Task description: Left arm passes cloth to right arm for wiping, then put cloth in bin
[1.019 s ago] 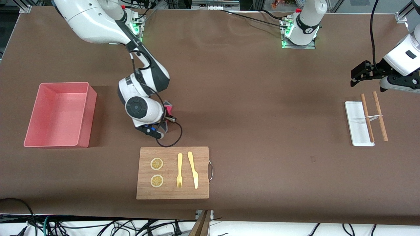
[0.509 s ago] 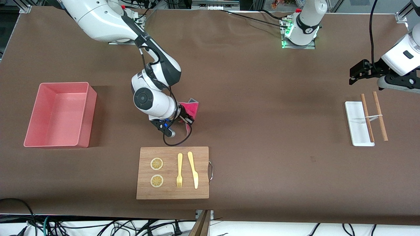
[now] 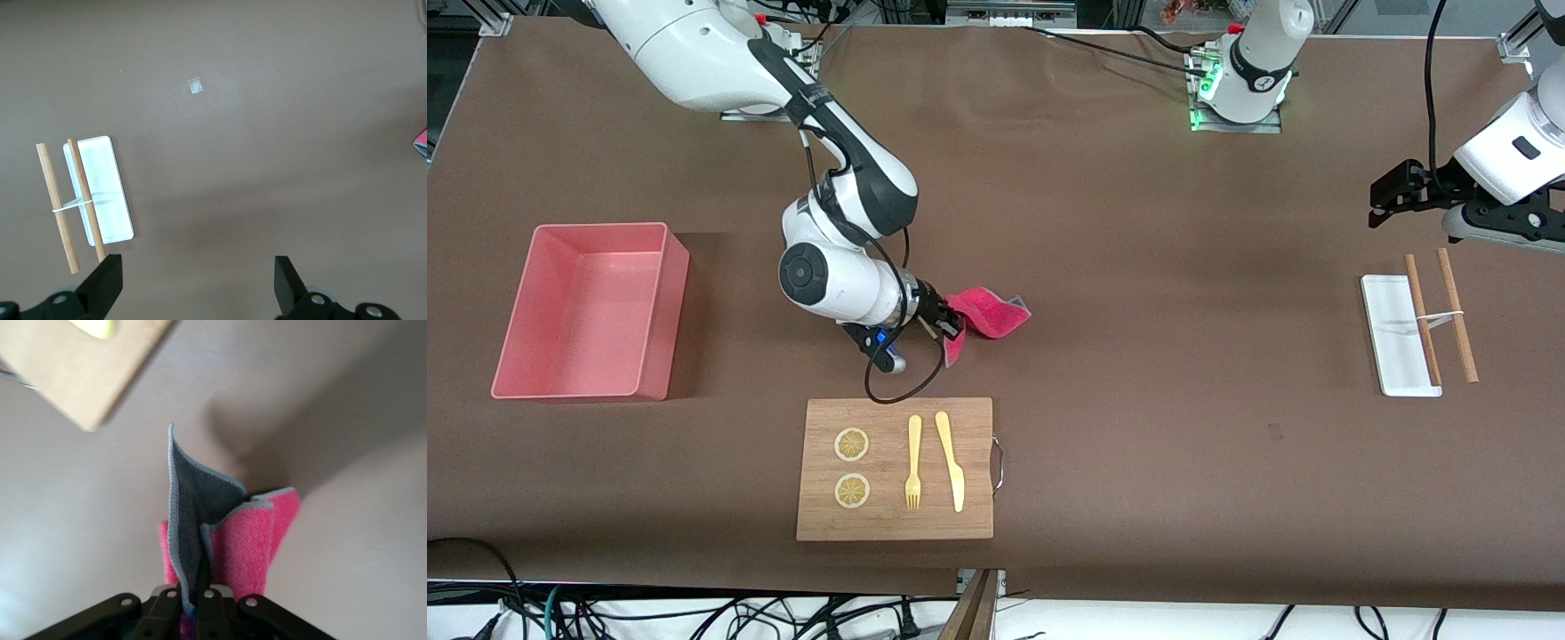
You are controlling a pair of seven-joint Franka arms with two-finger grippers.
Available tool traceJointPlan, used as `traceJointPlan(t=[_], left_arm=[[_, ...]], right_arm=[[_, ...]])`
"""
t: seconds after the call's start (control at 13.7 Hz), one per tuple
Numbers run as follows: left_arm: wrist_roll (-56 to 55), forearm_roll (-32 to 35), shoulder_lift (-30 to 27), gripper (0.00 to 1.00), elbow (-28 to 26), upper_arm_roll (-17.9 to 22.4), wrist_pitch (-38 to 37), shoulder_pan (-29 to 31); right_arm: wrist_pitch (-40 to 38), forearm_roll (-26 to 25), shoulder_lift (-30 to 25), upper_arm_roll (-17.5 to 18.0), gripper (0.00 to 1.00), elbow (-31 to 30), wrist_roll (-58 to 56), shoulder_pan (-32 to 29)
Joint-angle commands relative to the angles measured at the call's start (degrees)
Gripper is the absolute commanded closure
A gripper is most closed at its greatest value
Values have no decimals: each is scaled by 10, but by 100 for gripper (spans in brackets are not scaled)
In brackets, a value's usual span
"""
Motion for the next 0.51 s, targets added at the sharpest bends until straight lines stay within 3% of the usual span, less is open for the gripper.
traceJointPlan(t=[0.0,0.44], left_arm=[[9,1,-4,0,1,4,-7,-5],[9,1,-4,0,1,4,-7,-4]], right_arm=[[-81,-7,1,-33,100,-10,-80,-15],[-200,-41,-11,-151,100,-9,-276,-21]])
